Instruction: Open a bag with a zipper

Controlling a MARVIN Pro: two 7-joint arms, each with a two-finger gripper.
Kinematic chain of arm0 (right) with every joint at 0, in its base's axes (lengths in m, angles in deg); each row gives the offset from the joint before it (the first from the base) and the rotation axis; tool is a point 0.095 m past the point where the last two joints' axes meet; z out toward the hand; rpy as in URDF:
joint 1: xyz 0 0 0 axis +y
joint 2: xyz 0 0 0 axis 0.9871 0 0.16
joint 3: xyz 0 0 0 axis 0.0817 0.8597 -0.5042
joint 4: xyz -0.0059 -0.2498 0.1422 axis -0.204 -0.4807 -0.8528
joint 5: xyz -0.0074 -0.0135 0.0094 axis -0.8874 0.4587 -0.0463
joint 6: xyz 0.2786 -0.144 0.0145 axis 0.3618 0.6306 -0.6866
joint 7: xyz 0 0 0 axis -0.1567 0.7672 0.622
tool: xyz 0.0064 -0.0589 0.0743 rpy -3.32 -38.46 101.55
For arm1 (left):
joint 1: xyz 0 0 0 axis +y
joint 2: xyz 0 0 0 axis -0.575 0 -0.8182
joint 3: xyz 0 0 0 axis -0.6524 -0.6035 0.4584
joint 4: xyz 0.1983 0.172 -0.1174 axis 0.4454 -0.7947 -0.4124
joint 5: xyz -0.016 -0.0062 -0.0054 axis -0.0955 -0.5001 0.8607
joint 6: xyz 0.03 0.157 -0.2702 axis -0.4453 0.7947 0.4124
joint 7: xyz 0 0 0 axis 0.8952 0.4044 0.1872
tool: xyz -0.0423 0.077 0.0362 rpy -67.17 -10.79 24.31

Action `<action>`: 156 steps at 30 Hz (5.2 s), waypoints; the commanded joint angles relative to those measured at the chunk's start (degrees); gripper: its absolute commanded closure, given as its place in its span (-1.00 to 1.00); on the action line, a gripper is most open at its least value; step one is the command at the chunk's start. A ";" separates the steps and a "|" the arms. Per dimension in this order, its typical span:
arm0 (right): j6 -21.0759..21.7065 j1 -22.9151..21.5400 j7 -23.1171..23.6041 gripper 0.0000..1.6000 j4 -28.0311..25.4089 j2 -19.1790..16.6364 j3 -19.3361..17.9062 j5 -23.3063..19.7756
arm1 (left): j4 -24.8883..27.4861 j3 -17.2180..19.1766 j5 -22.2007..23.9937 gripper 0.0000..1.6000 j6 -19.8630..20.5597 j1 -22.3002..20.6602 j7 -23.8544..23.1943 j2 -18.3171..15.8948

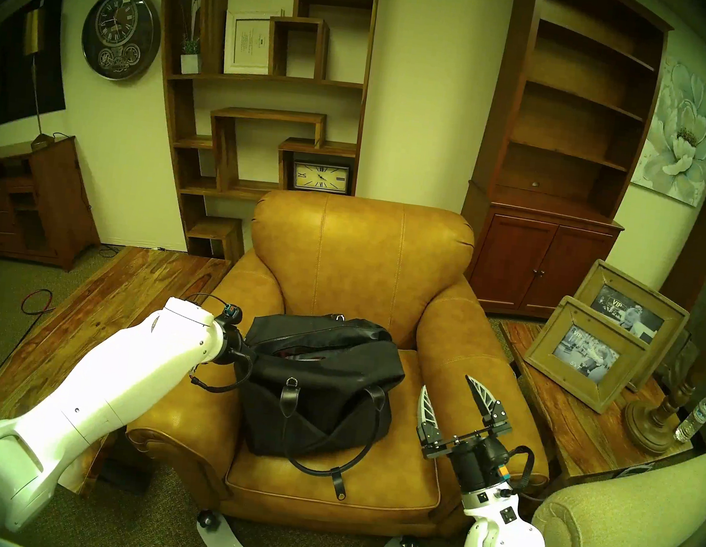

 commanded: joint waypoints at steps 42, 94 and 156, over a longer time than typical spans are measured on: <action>0.18 -9.52 5.62 -1.00 6.34 -6.60 11.80 20.56 | -4.05 3.08 4.53 1.00 -4.16 0.67 -14.94 -6.95; -10.34 -34.92 -17.01 0.40 39.92 -7.34 24.80 55.59 | -6.16 4.36 3.78 1.00 -5.00 2.19 -18.15 -7.67; -20.20 -30.45 -23.35 -1.00 36.09 -6.87 4.63 43.39 | -9.59 1.56 4.81 -1.00 -11.09 2.78 -26.62 -7.49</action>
